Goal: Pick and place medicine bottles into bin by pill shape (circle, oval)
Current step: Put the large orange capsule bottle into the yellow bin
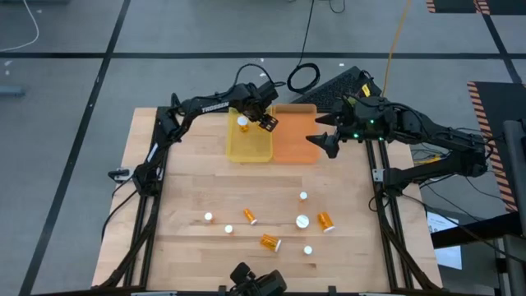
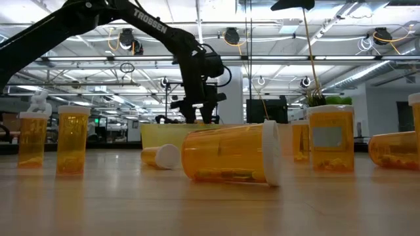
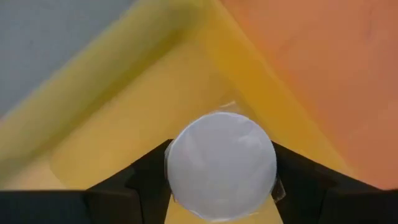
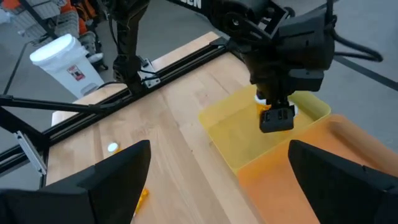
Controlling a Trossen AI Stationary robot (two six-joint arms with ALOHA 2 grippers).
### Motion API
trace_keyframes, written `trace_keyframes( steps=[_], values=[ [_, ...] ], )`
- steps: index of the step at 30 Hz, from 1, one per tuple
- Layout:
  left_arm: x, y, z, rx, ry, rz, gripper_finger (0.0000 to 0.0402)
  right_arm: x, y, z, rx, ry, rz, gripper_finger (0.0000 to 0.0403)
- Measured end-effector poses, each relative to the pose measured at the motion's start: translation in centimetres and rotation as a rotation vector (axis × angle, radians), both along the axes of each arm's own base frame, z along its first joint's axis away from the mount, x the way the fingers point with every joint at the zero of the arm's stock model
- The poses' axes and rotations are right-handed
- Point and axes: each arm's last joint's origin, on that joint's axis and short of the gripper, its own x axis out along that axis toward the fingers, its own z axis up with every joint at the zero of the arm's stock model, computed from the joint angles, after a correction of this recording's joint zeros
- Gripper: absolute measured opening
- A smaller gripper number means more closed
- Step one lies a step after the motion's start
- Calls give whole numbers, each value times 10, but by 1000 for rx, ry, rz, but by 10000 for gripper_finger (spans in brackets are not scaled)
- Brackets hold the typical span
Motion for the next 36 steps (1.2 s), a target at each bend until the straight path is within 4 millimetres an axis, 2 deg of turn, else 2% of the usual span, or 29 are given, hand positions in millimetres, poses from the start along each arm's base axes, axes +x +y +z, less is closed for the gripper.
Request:
trace_keyframes(
  steps=[9, 18, 22, 26, 29, 32, 36],
  values=[
    [-1, -13, -19, -57, 47, -22, 240, 0, 0, 0, 1, 0, -1, 376],
    [3, -22, -17, -49, 51, -16, 244, 0, 0, 0, 0, 0, 2, 376],
    [3, -23, -14, -56, 65, -14, 266, 0, 0, 0, 0, 1, 3, 376],
    [3, -25, -10, -44, 81, -9, 306, 0, 0, 0, -7, 3, 9, 376],
    [0, -31, -2, -31, 105, -9, 335, 0, 0, 0, -8, 4, 12, 376],
    [-5, -39, 20, -1, 96, -15, 354, 0, 1, 0, 3, 5, 35, 376],
    [-10, -54, 49, 34, 55, -41, 354, -1, 3, -2, 24, 23, 64, 376]
  ],
)
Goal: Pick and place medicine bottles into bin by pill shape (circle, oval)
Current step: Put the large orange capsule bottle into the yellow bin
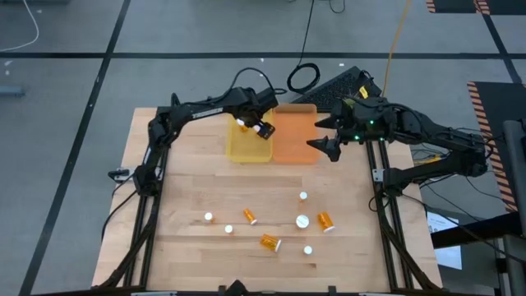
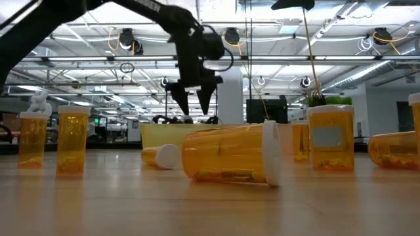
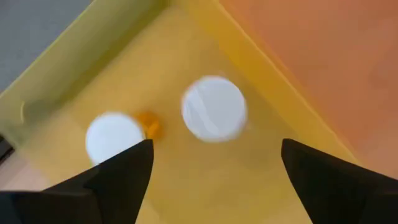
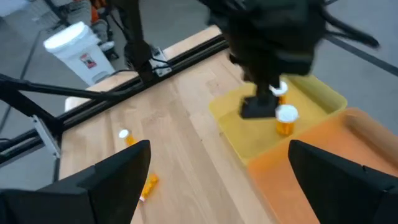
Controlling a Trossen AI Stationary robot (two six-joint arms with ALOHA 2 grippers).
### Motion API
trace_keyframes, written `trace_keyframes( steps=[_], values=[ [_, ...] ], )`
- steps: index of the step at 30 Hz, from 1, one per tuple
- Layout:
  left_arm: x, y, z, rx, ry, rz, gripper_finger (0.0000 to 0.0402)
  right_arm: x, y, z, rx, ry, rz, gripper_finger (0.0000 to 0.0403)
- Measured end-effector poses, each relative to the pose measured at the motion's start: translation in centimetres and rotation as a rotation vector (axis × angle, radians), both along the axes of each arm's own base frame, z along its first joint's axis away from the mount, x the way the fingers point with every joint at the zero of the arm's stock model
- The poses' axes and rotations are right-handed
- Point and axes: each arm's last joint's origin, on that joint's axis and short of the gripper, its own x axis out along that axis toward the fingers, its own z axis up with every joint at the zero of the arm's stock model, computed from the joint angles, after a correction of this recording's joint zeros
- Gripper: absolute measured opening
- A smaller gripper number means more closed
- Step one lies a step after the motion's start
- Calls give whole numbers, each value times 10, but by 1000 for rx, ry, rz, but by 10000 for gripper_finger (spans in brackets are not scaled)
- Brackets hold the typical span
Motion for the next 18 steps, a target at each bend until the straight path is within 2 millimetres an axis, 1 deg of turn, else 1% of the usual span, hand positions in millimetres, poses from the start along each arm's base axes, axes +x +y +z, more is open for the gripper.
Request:
trace_keyframes(
  steps=[3, 7, 10, 13, 15, 18],
  values=[
    [-4, -17, 25, 14, -54, -4, 345, -2, 3, -2, 8, 25, 14, 376],
    [-9, -50, 56, 12, -130, -7, 330, -7, 6, -2, 40, 40, 30, 376],
    [-12, -84, 80, 8, -202, -41, 319, -11, 9, -3, 74, 56, 47, 376],
    [-13, -122, 97, -1, -254, -96, 309, -17, 12, -4, 94, 76, 54, 376],
    [-15, -147, 103, -11, -276, -128, 302, -20, 15, -5, 101, 96, 66, 376],
    [-13, -185, 105, -38, -285, -198, 293, -25, 19, -7, 102, 132, 87, 376]
  ],
)
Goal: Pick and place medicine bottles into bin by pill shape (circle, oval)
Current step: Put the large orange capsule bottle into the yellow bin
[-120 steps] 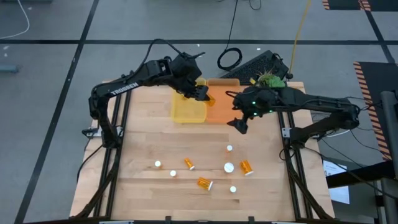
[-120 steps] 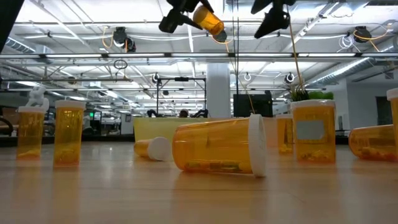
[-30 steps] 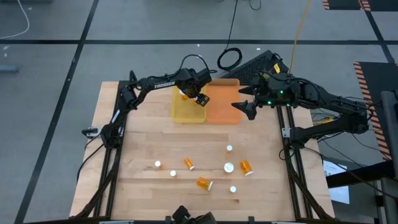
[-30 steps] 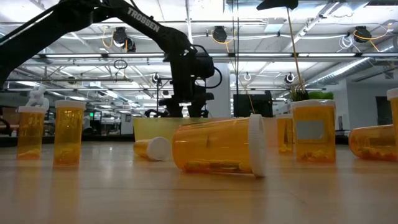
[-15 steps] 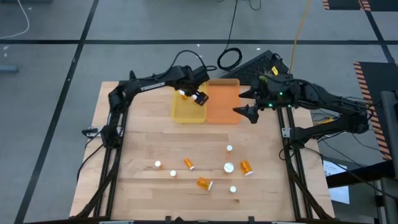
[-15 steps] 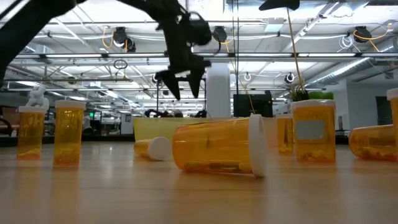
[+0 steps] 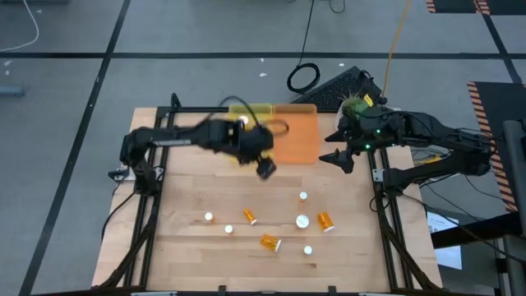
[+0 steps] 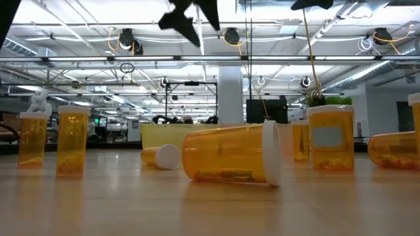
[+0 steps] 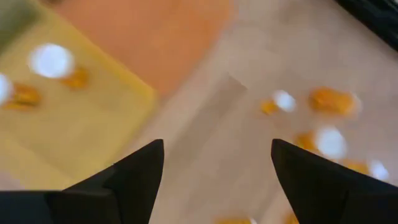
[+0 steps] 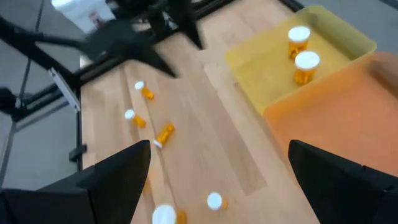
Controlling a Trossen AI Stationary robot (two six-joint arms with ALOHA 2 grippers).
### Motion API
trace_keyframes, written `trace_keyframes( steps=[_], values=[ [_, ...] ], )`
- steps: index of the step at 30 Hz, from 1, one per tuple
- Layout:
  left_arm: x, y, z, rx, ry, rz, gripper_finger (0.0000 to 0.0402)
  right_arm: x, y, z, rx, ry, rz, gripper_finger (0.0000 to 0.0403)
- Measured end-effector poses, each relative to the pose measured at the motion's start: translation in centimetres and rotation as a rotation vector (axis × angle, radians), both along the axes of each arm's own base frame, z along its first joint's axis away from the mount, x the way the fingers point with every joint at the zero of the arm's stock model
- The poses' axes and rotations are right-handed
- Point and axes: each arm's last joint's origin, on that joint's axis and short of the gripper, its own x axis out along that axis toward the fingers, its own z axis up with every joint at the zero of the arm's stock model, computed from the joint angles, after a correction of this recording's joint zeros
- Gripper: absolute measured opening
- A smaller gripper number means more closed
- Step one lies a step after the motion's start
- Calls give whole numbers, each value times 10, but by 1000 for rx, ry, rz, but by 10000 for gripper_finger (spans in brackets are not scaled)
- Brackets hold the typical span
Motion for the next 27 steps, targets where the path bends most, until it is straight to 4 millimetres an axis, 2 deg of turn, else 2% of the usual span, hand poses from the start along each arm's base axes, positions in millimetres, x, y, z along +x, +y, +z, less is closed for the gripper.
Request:
trace_keyframes(
  steps=[5, 9, 13, 18, 27],
  values=[
    [-1, -64, -4, -10, 13, -201, 280, -3, 5, -3, 14, 41, 33, 376],
    [-6, -97, -6, -3, 22, -306, 274, -3, 10, -3, 49, 42, 36, 376],
    [-14, -113, -6, 54, 48, -377, 274, -3, 15, -3, 112, 39, 12, 376],
    [-14, -121, -12, 126, 58, -533, 288, -2, 20, -3, 193, 34, -28, 376],
    [-3, -142, -47, 146, -47, -777, 340, -2, 31, -3, 324, 40, -85, 376]
  ],
)
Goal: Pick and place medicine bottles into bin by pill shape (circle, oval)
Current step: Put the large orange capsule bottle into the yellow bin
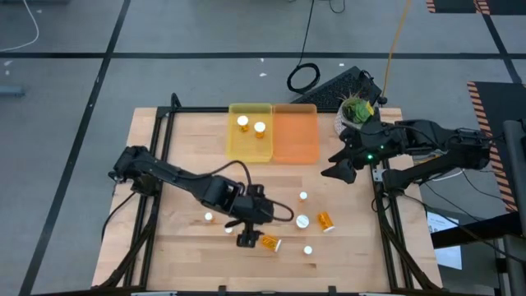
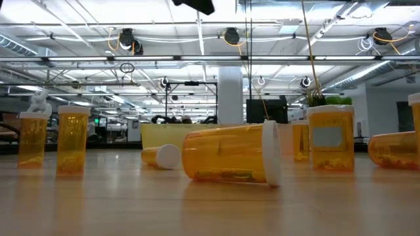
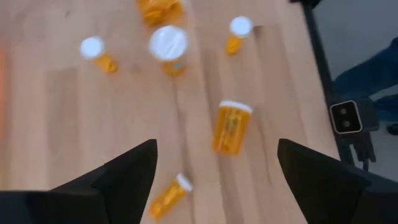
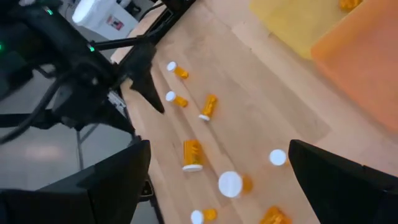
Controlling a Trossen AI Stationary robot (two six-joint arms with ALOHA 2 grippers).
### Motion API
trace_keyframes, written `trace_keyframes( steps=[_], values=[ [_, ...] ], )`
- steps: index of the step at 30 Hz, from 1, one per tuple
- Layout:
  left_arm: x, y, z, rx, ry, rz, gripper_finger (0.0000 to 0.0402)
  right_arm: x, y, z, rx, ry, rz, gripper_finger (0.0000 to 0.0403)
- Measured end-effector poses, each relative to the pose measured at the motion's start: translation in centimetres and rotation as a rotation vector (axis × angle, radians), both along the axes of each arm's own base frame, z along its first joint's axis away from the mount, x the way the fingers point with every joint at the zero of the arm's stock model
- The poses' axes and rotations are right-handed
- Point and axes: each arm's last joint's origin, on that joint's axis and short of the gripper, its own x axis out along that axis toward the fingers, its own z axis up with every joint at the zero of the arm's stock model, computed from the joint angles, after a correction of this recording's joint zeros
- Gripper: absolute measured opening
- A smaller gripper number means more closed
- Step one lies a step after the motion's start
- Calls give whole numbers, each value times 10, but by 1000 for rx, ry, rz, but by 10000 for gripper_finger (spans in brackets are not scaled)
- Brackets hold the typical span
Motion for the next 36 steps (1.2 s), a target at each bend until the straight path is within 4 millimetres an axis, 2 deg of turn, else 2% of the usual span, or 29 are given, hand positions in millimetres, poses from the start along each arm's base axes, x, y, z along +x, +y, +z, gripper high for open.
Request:
trace_keyframes(
  steps=[7, 15, 23, 33, 36],
  values=[
    [4, -24, -28, 47, -125, -151, 349, -2, 9, -2, -15, 19, -39, 376],
    [18, -41, -84, 120, -30, -259, 349, -3, 11, -2, -34, 20, -53, 376],
    [35, -35, -133, 147, 74, -235, 349, -4, 11, -4, -44, 43, -49, 376],
    [43, -35, -167, 92, 140, -279, 348, -6, 10, -5, -89, 62, -45, 376],
    [45, -37, -171, 107, 125, -268, 333, -6, 10, -5, -97, 62, -39, 376]
  ],
)
